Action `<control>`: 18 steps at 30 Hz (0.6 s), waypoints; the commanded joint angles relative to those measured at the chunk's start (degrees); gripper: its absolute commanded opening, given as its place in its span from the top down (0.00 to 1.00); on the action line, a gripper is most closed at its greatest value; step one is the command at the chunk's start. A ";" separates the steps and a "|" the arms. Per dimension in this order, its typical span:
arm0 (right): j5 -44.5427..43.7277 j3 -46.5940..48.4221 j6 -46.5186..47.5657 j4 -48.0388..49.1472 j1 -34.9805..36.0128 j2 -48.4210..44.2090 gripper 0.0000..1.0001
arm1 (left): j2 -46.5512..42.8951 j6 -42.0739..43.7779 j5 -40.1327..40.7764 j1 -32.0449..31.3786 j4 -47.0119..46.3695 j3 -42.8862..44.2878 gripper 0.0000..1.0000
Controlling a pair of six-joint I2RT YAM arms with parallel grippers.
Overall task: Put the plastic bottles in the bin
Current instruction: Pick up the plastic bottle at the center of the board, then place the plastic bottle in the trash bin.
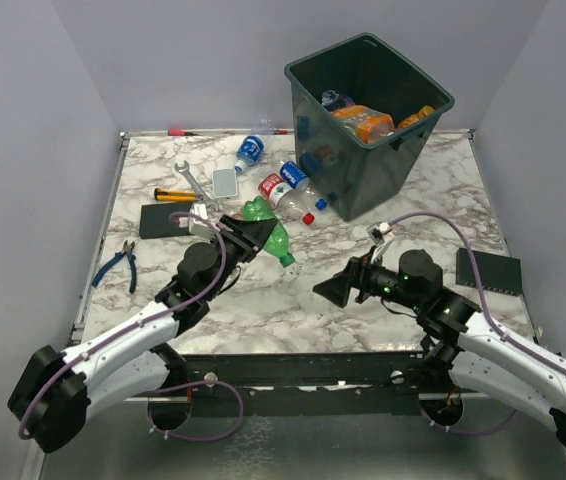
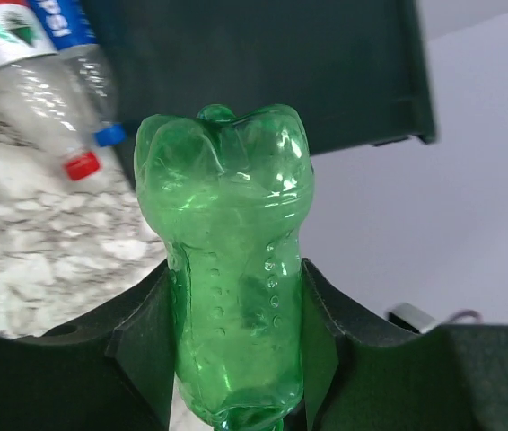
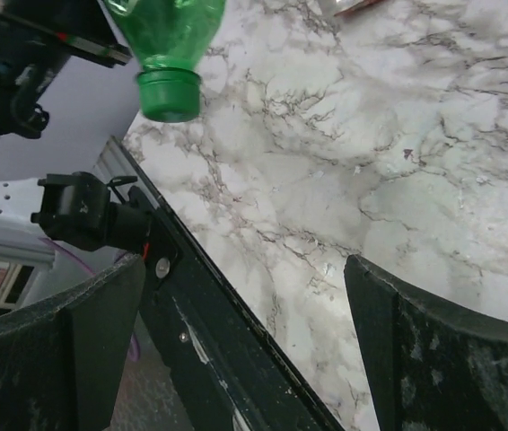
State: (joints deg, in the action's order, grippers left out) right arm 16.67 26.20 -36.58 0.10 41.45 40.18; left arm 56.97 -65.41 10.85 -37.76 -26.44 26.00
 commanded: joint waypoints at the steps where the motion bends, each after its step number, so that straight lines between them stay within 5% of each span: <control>1: -10.84 2.59 -0.04 12.43 6.89 5.31 0.05 | -6.31 -7.62 11.66 -6.08 -3.45 -3.69 0.80; 5: -13.03 6.22 -0.86 21.32 9.93 11.65 0.05 | -8.90 -9.70 14.77 -9.13 -3.28 -4.17 0.80; 11: -13.42 11.46 -0.46 22.01 11.64 19.88 0.06 | -11.21 -9.08 16.33 -10.29 -1.93 -2.80 0.80; 18: -12.58 12.93 -2.19 23.36 12.86 23.74 0.24 | -13.28 -9.20 17.54 -10.95 -0.46 -2.97 0.80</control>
State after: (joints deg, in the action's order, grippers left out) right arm 5.26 37.45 -37.85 20.82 53.65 62.74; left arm 44.82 -73.43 25.63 -48.05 -27.73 22.37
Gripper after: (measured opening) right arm 0.791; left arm 0.478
